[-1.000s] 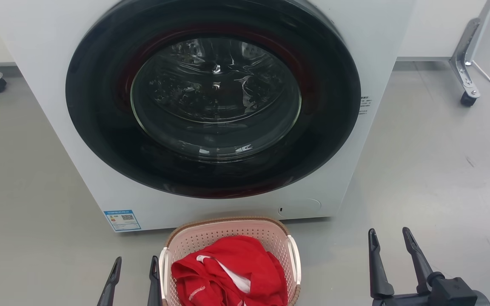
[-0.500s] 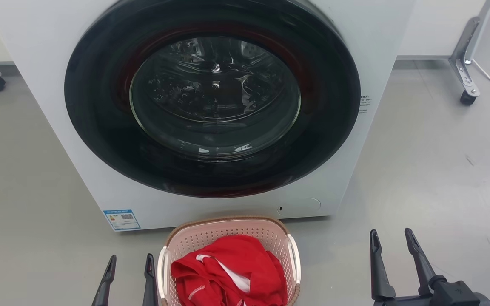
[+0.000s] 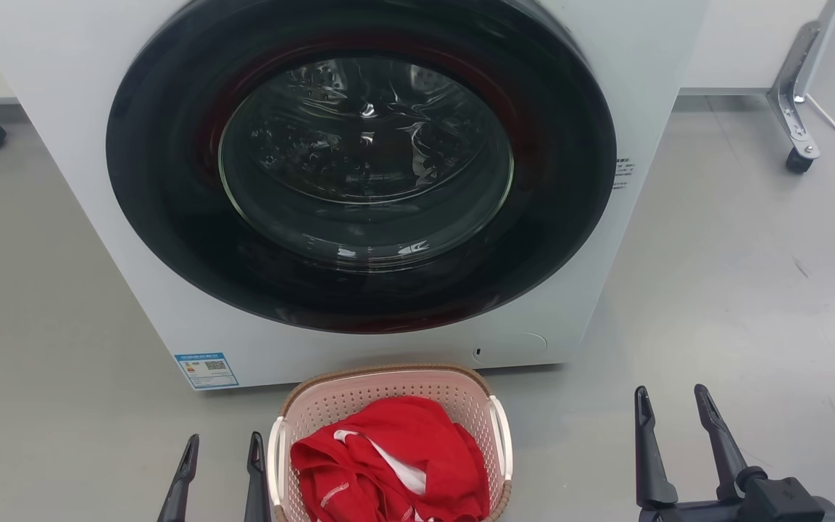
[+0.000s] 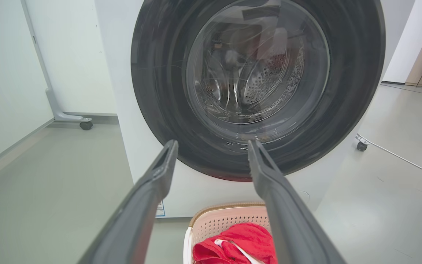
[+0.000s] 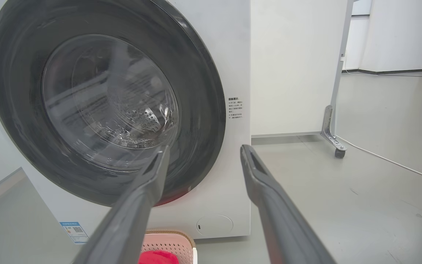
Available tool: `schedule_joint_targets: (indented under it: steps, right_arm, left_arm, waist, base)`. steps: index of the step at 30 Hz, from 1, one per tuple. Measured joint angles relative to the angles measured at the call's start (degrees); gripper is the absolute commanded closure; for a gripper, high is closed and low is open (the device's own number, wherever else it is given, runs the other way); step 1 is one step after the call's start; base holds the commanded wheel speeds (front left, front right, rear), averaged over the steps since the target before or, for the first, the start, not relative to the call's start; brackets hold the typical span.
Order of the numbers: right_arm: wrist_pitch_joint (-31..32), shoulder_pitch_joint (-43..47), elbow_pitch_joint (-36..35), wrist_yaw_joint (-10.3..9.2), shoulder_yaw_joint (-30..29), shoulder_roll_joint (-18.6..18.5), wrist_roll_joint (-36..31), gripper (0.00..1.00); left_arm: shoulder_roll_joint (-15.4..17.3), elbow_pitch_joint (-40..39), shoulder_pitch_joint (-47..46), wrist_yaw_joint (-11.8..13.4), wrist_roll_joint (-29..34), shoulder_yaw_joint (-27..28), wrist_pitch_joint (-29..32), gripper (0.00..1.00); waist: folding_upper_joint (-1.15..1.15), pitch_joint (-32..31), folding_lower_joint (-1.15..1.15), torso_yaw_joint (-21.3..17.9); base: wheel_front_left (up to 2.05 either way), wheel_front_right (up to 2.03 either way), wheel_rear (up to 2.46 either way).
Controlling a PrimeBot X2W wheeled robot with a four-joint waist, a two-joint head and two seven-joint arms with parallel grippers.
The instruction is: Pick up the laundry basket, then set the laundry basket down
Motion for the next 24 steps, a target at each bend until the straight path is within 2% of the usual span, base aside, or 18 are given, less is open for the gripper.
schedule_joint_targets:
  steps: [1,2,7,14,24]
  right_arm:
    - [0.0,0.0,0.0,0.00,-0.1,0.0,0.0,0.00]
    - [0.0,0.0,0.0,0.00,-0.1,0.0,0.0,1.00]
    - [0.2,0.1,3.4,0.00,0.1,0.1,0.1,1.00]
    - [0.6,0.8,4.2,0.56,-0.5,0.1,2.2,1.00]
    - [3.1,0.4,5.6,2.12,-2.8,0.2,12.3,1.00]
  left_arm:
    - [0.0,0.0,0.0,0.0,0.0,0.0,0.0,0.00]
    - [0.0,-0.2,0.0,0.0,0.0,-0.1,0.0,1.00]
    - [-0.1,3.0,0.3,-0.1,-0.1,-0.1,0.1,1.00]
    - [-0.2,3.8,0.2,-0.6,-2.2,0.4,0.8,1.00]
    - [-0.5,5.3,-0.3,-2.2,-12.0,2.2,3.3,1.00]
  waist:
    - [0.00,0.0,0.00,0.0]
    - [0.00,0.1,0.00,0.0]
    - [0.00,0.1,0.00,0.0]
    - [0.00,0.0,0.00,0.0]
    - [0.00,-0.2,0.00,0.0]
  base:
    - [0.00,0.00,0.00]
    - [0.00,0.00,0.00]
    - [0.00,0.00,0.00]
    - [0.00,0.00,0.00]
    - [0.00,0.00,0.00]
